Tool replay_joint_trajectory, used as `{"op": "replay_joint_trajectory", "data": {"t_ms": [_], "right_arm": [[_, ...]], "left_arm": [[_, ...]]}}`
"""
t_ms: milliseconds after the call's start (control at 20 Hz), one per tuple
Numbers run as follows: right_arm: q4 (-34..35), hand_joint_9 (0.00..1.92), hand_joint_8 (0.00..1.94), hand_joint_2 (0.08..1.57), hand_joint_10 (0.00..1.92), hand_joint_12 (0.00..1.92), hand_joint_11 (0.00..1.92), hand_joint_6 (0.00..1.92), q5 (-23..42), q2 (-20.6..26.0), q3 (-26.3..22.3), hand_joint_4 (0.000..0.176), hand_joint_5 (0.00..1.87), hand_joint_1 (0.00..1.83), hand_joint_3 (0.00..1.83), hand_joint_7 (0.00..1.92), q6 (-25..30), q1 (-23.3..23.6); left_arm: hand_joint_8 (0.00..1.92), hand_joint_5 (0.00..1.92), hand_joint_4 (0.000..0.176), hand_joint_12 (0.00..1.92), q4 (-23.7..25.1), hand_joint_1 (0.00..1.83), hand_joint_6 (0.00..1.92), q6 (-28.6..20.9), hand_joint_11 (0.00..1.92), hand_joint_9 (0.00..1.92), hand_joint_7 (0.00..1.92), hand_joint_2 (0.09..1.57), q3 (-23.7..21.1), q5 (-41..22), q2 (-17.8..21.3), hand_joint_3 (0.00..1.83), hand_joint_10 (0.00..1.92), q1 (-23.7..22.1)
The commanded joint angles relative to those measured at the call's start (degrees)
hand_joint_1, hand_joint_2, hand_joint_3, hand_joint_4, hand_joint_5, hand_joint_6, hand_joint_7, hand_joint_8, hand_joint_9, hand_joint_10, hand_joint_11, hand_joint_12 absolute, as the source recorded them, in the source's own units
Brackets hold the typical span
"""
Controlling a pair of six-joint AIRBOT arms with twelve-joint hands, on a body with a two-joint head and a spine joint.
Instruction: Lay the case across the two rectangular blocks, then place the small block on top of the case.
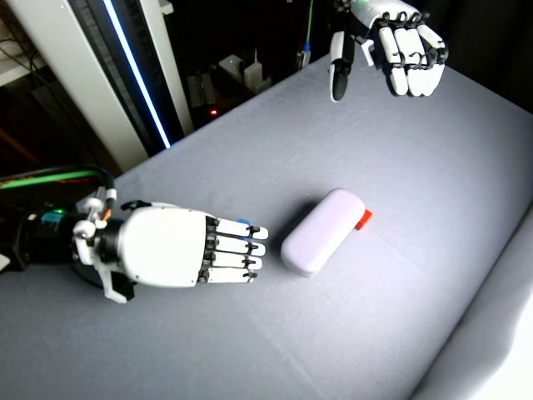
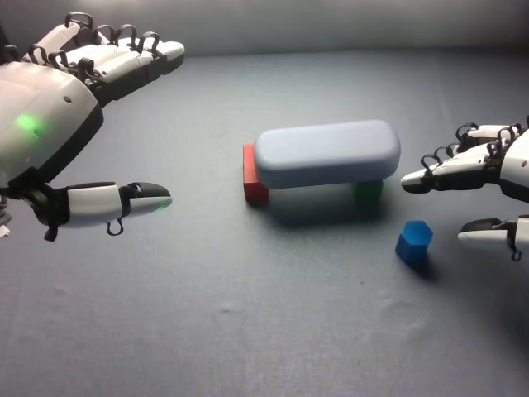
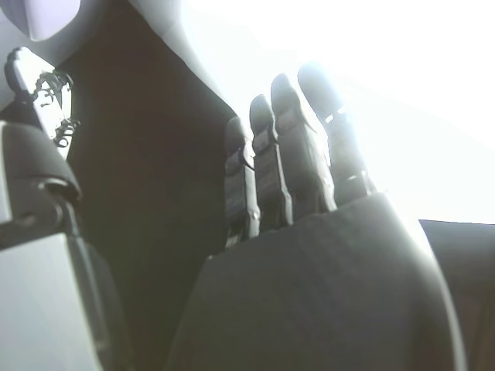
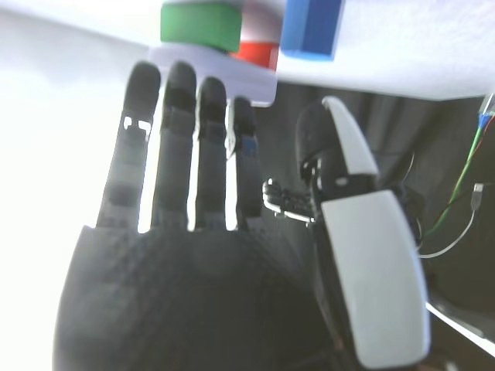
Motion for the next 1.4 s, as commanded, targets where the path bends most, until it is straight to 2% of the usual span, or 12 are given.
{"op": "replay_joint_trajectory", "data": {"t_ms": [0, 50, 100, 150, 250, 350, 550, 650, 1000, 1200, 1250, 1350], "right_arm": [[1.7, 0.71, 0.01, 1.20, 0.04, 1.13, 0.33, 0.00, 5.7, -0.1, 0.2, 0.025, 0.49, 0.90, 0.00, 0.61, 0.3, 0.7], [0.8, 0.71, 0.00, 1.17, 0.02, 1.11, 0.35, 0.00, 4.9, -0.4, 0.3, 0.029, 0.51, 0.96, 0.00, 0.62, 0.3, 1.2], [-0.3, 0.78, 0.01, 1.13, 0.03, 1.12, 0.42, 0.00, 3.9, -0.8, 0.5, 0.006, 0.54, 1.04, 0.00, 0.68, 0.3, 1.8], [-1.0, 0.85, 0.02, 1.11, 0.06, 1.26, 0.46, 0.00, 3.1, -1.2, 0.7, 0.000, 0.56, 1.08, 0.00, 0.73, 0.3, 2.3], [-2.6, 0.88, 0.02, 1.09, 0.09, 1.36, 0.45, 0.00, 1.4, -1.9, 1.1, 0.000, 0.57, 1.12, 0.00, 0.76, 0.3, 3.0], [-3.5, 0.73, 0.00, 1.06, 0.01, 1.07, 0.31, 0.00, 0.2, -2.4, 1.4, 0.000, 0.59, 1.20, 0.00, 0.68, 0.3, 3.4], [-6.1, 0.70, 0.00, 1.02, 0.00, 0.85, 0.30, 0.00, -2.7, -4.5, 2.5, 0.000, 0.62, 1.20, 0.00, 0.66, 0.4, 4.6], [-7.0, 0.66, 0.00, 1.03, 0.00, 0.76, 0.29, 0.00, -3.6, -5.3, 3.0, 0.000, 0.63, 1.19, 0.00, 0.65, 0.4, 5.1], [-7.8, 0.69, 0.00, 1.02, 0.01, 0.72, 0.34, 0.00, -4.4, -6.8, 3.7, 0.000, 0.67, 1.17, 0.00, 0.67, 0.4, 5.9], [-8.1, 0.94, 0.03, 1.03, 0.05, 0.99, 0.47, 0.02, -4.4, -7.2, 3.8, 0.000, 0.87, 1.25, 0.00, 0.92, 0.4, 6.2], [-8.3, 1.05, 0.75, 1.11, 0.11, 1.04, 0.57, 0.77, -4.4, -7.3, 3.8, 0.000, 0.93, 1.24, 0.00, 1.03, 0.4, 6.3], [-8.4, 1.07, 0.97, 1.12, 0.53, 1.28, 0.71, 1.04, -4.4, -7.3, 3.8, 0.000, 0.90, 1.23, 0.00, 1.05, 0.4, 6.3]], "left_arm": [[0.00, 0.33, 0.010, 1.10, 0.4, 0.94, 0.01, -0.3, 0.00, 0.37, 0.35, 0.90, -0.2, -7.4, 0.1, 0.00, 0.01, -0.4], [0.00, 0.33, 0.018, 1.09, 0.3, 0.94, 0.00, -0.3, 0.00, 0.36, 0.34, 0.91, -0.2, -7.4, 0.0, 0.00, 0.00, -0.4], [0.00, 0.33, 0.021, 1.08, 0.3, 0.92, 0.00, -0.4, 0.00, 0.37, 0.34, 0.92, -0.2, -7.4, 0.0, 0.00, 0.00, -0.4], [0.00, 0.33, 0.023, 1.10, 0.3, 0.92, 0.00, -0.4, 0.00, 0.37, 0.34, 0.92, -0.2, -7.4, 0.0, 0.00, 0.00, -0.4], [0.00, 0.33, 0.022, 1.05, 0.3, 0.95, 0.00, -0.5, 0.00, 0.36, 0.34, 0.92, -0.2, -7.4, -0.1, 0.00, 0.00, -0.3], [0.00, 0.33, 0.017, 1.02, 0.3, 0.94, 0.00, -0.5, 0.00, 0.35, 0.34, 0.92, -0.2, -7.4, -0.2, 0.00, 0.00, -0.3], [0.00, 0.34, 0.010, 1.02, 0.2, 0.95, 0.00, -0.6, 0.00, 0.36, 0.36, 0.92, -0.1, -7.3, -0.3, 0.00, 0.00, -0.3], [0.00, 0.35, 0.036, 1.07, 0.2, 0.93, 0.00, -0.7, 0.00, 0.38, 0.37, 0.93, -0.1, -7.3, -0.3, 0.00, 0.01, -0.3], [0.00, 0.39, 0.002, 0.94, 0.1, 0.92, 0.00, -1.0, 0.00, 0.34, 0.35, 0.93, 0.3, -6.7, -0.7, 0.00, 0.00, -0.3], [0.00, 0.41, 0.000, 0.95, 0.1, 0.93, 0.00, -1.1, 0.00, 0.34, 0.36, 0.93, 0.3, -6.7, -0.8, 0.00, 0.00, -0.4], [0.00, 0.41, 0.000, 0.95, 0.1, 0.92, 0.00, -1.1, 0.00, 0.34, 0.36, 0.93, 0.4, -6.7, -0.8, 0.00, 0.00, -0.4], [0.00, 0.42, 0.007, 0.97, 0.1, 0.91, 0.00, -1.2, 0.00, 0.36, 0.38, 0.93, 0.4, -6.6, -0.9, 0.00, 0.01, -0.4]]}}
